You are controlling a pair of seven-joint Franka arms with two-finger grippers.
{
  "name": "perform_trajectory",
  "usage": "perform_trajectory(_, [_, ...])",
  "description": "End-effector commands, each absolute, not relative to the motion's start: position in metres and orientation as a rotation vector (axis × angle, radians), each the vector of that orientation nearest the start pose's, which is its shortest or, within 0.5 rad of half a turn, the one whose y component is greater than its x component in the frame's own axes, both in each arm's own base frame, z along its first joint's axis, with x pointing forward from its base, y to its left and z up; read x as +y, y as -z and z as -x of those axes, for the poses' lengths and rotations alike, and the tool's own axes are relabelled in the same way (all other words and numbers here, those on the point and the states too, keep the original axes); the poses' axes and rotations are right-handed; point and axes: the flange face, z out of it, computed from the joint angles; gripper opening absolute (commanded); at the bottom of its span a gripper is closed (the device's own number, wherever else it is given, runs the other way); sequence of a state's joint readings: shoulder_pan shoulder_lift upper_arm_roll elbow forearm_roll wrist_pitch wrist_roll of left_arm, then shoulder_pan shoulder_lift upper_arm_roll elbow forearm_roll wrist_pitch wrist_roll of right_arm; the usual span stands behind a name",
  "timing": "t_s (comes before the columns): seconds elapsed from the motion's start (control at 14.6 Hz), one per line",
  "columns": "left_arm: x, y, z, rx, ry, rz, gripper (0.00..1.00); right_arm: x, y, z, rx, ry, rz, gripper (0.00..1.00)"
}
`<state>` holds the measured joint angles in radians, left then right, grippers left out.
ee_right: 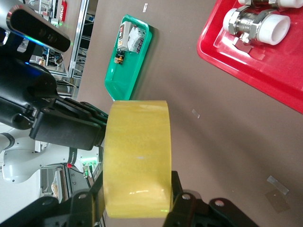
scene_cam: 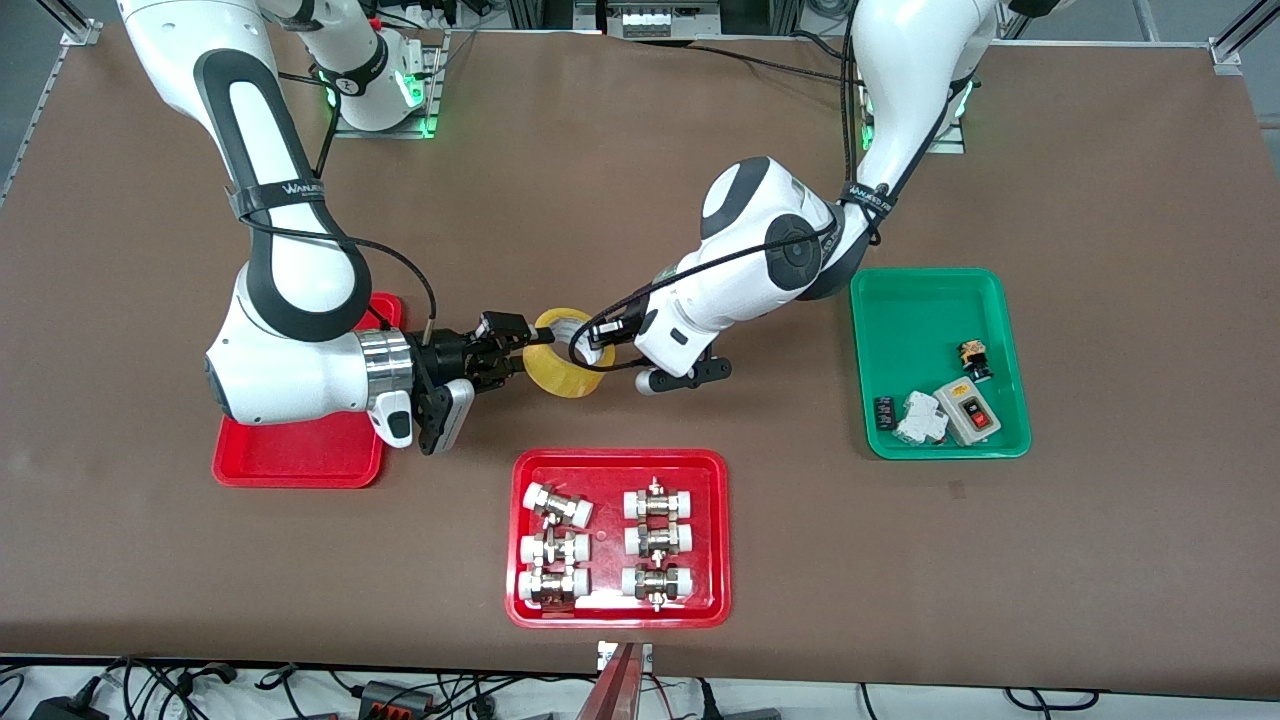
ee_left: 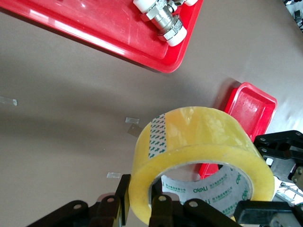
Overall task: Left arm passes tape to right arm into tray
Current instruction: 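Close the right gripper on the tape held by the left gripper, then open the left gripper and withdraw while the right gripper carries tape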
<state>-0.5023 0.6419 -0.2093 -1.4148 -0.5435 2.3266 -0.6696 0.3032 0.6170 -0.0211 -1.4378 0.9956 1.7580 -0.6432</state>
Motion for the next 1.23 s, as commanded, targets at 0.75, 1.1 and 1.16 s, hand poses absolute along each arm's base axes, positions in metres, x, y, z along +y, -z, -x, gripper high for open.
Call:
perform_trajectory(0.75, [-0.417,-0.404,-0.623,0.443,0.047,-2.517,1.0,0.272,-0.345,-0.649,-0.641,-0.123,2.084,0.23])
perform_trajectory(1.1, [-0.333,-0.446,-0.634,0.467,0.198,-2.644,1.0,0.27,-0.333,-0.649,-0.645,-0.145,2.103,0.23])
perform_trajectory(1.16, [-0.312,-0.451,-0.635,0.463,0.215,-2.71,1.0,0.27,-0.328,-0.649,-0.641,-0.153,2.106,0.23])
